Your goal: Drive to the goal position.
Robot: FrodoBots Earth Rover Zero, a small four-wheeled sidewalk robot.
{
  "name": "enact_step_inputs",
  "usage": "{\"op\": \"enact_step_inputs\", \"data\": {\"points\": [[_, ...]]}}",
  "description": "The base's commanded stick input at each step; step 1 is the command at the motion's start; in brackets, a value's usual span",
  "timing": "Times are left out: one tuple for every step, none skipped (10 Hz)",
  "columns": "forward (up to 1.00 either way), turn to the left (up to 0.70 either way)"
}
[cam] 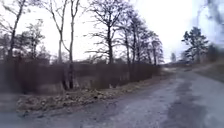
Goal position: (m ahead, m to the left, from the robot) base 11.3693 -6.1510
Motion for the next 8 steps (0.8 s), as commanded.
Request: {"op": "enact_step_inputs", "data": {"points": [[0.0,-0.12],[0.0,0.0],[0.0,0.0],[0.0,0.0],[0.0,0.0],[0.0,0.0],[0.0,0.0],[0.0,0.0]]}}
